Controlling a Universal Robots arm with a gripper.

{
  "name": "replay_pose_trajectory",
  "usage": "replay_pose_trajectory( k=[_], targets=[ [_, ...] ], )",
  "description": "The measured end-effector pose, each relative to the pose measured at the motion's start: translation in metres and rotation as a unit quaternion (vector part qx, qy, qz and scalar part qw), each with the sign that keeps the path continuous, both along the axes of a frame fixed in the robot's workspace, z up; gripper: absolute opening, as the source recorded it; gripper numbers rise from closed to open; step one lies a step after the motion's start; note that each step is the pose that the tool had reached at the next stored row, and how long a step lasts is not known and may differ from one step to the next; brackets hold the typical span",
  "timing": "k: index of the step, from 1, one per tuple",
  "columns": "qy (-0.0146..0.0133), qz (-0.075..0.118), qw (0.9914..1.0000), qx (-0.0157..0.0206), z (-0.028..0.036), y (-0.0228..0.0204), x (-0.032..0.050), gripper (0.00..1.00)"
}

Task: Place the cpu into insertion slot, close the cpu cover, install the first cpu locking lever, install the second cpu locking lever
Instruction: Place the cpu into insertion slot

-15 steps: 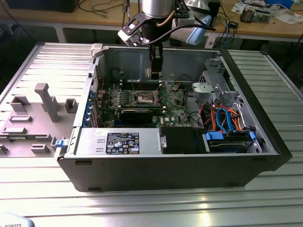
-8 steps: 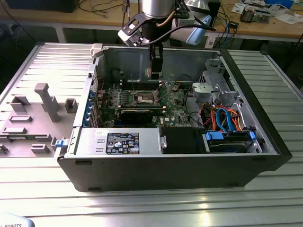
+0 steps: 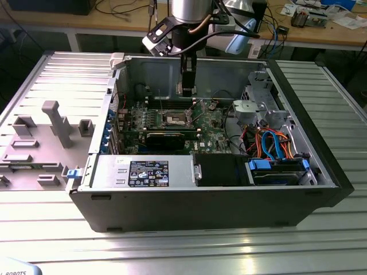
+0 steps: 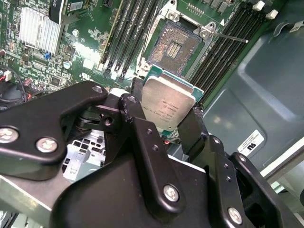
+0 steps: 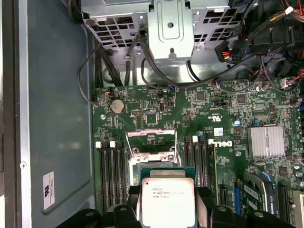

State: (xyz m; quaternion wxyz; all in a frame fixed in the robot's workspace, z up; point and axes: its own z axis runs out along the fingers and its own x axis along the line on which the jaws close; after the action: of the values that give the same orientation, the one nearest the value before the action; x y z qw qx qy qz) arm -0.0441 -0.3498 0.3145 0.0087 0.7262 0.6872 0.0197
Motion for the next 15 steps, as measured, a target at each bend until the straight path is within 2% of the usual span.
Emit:
replay_pose_trajectory(
  k=[5, 6, 11, 15],
  targets=[
    [-0.0002, 0.000, 1.00000, -0.0002, -0.0005, 0.0003, -0.0003, 0.54],
    [-0.0014, 0.000, 1.00000, -0.0003, -0.0009, -0.0001, -0.0008, 0.54],
    [-0.0120, 0.000, 0.99993, -0.0021, -0.0043, -0.0003, -0.0011, 0.54],
    [-0.0124, 0.001, 0.99992, -0.0022, -0.0127, -0.0002, -0.0016, 0.54]
  ],
)
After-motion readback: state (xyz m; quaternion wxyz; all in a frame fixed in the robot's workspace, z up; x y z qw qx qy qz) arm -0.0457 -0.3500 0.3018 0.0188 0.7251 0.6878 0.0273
